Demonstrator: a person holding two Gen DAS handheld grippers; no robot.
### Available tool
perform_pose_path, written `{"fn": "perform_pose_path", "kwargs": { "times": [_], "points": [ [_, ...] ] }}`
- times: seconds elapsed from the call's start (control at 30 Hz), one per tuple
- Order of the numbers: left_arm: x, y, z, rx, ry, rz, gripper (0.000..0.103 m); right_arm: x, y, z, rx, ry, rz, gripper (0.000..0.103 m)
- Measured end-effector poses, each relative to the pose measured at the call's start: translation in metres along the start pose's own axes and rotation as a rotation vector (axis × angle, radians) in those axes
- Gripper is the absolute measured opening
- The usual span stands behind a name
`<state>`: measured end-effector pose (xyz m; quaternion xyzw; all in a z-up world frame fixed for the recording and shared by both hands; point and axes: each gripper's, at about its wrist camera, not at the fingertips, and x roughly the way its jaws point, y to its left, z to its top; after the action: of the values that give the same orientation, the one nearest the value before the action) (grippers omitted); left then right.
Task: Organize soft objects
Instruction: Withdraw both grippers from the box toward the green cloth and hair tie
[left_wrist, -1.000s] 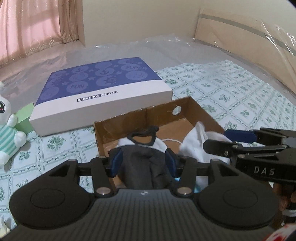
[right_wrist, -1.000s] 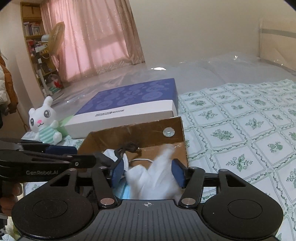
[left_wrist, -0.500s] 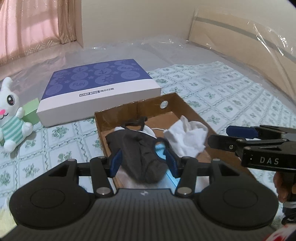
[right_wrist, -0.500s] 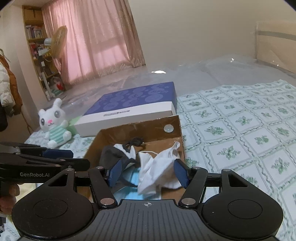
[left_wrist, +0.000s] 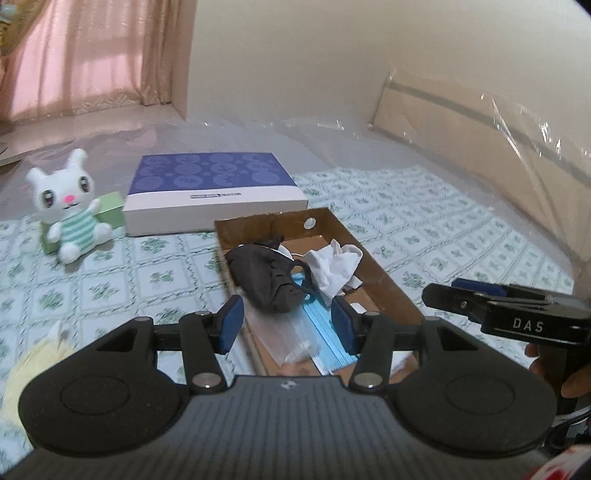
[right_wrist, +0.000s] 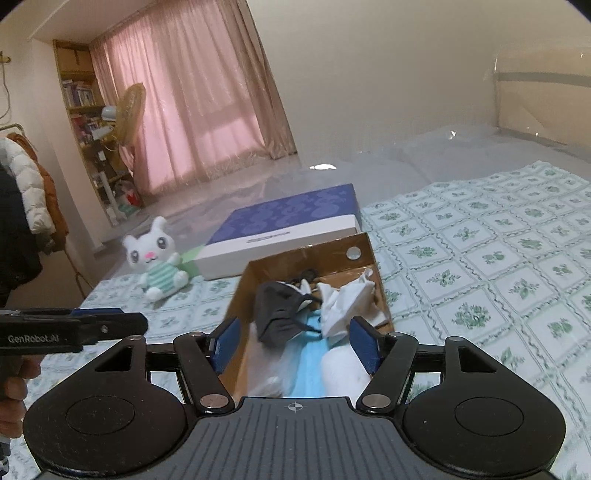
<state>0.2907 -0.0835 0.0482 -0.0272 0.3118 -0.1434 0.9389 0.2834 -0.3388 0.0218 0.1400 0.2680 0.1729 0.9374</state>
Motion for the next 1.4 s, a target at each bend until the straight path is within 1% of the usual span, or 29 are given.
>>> {"fn": "perform_pose_path", "kwargs": {
  "times": [0.13,0.17,0.27,0.37,0.47,0.6,0.73,0.9,1.03,1.17,1.4],
  "points": [
    [-0.043,0.006,-0.012,-0.024,-0.043,0.012,0.049,-0.033,0.018,-0.009,0.0,-0.022,0.004,0.066],
    [-0.053,0.006,-0.015,-0.026,-0.055,0.022,0.049,-0.041,0.022,-0.011,0.003,-0.028,0.005,0.067],
    [-0.082,0.011,-0.028,-0.035,-0.095,0.06,0.055,-0.062,0.033,-0.018,0.017,-0.045,0.011,0.067],
    [-0.108,0.017,-0.044,-0.043,-0.117,0.094,0.056,-0.079,0.045,-0.028,0.031,-0.053,0.016,0.067],
    [-0.132,0.025,-0.061,-0.058,-0.126,0.128,0.059,-0.095,0.055,-0.039,0.033,-0.054,0.031,0.068],
    [-0.157,0.035,-0.085,-0.089,-0.12,0.156,0.059,-0.111,0.067,-0.057,0.048,-0.043,0.057,0.068],
    [-0.178,0.042,-0.107,-0.126,-0.118,0.173,0.06,-0.118,0.077,-0.076,0.062,-0.01,0.081,0.068],
    [-0.193,0.045,-0.131,-0.166,-0.1,0.181,0.062,-0.124,0.088,-0.097,0.053,0.024,0.088,0.069],
    [-0.199,0.04,-0.148,-0.149,-0.093,0.197,0.062,-0.125,0.099,-0.114,0.029,0.057,0.095,0.069],
    [-0.197,0.034,-0.165,-0.122,-0.071,0.216,0.062,-0.122,0.111,-0.131,-0.005,0.087,0.101,0.069],
    [-0.184,0.035,-0.188,-0.145,-0.032,0.232,0.061,-0.108,0.13,-0.155,-0.061,0.134,0.12,0.069]
  ]
}}
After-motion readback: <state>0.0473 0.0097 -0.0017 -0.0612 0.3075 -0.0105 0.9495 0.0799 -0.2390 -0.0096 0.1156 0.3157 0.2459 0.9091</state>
